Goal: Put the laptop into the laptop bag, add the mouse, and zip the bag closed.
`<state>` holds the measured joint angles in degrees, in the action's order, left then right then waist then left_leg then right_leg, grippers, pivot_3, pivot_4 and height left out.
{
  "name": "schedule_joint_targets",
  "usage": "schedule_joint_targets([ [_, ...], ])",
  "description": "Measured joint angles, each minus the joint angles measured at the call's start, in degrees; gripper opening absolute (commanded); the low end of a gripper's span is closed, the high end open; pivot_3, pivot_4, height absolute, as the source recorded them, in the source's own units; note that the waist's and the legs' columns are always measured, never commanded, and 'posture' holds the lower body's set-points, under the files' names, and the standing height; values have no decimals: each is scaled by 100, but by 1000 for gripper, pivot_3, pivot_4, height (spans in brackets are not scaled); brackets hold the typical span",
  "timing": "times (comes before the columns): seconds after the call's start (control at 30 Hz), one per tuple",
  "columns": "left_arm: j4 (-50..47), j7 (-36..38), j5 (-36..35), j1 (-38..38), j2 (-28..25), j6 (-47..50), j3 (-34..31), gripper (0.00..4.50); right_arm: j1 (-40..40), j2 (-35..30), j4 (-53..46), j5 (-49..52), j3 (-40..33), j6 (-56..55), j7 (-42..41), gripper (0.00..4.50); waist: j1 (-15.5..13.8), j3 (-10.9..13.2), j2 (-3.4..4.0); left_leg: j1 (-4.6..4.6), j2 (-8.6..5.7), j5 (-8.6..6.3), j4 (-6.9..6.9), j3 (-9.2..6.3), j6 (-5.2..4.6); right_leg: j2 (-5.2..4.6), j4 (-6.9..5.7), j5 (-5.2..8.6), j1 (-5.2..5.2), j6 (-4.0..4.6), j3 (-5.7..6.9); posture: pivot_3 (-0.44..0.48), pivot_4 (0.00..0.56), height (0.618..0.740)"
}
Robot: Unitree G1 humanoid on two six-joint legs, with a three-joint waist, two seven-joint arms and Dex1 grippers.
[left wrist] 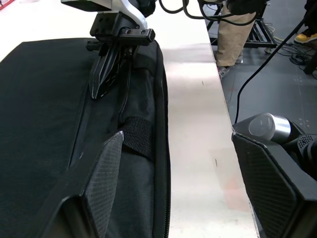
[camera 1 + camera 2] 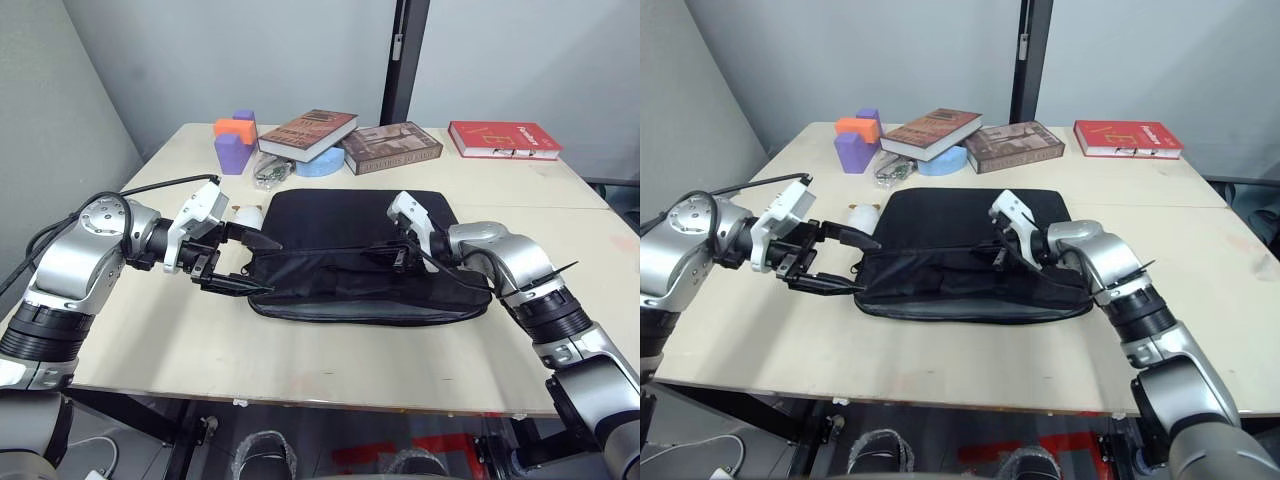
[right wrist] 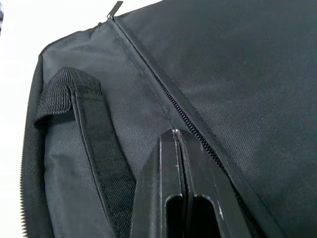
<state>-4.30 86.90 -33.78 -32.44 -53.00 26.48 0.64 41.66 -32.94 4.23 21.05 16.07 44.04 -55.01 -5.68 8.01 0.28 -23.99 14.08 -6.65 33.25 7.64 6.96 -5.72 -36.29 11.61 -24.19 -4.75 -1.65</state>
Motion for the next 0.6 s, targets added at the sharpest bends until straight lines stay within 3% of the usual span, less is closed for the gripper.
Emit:
schedule_joint_targets([
  [0.23, 472, -301, 115, 10, 81, -23, -101, 3687, 81, -32, -34, -566, 363, -239, -71, 54, 5, -48, -2, 35, 0, -2, 2, 1, 3, -1, -5, 1, 29, 0, -4, 0, 150, 740],
  [0.43, 1653, -1486, 128, -448, 628, 397, -503, 3687, 118, -41, -22, -701, 413, -234, -136, 54, -17, -82, -6, 39, 0, -2, 20, -4, 3, -1, -30, 1, 32, 1, -5, 0, 150, 740],
  [0.6, 3269, -3178, 1023, -1012, 1186, 239, -557, 3687, 163, -30, -14, -757, 425, -213, -191, 54, -15, -93, -10, 39, 0, -1, 23, -7, 4, 0, -31, 0, 33, -1, -5, 0, 150, 740],
])
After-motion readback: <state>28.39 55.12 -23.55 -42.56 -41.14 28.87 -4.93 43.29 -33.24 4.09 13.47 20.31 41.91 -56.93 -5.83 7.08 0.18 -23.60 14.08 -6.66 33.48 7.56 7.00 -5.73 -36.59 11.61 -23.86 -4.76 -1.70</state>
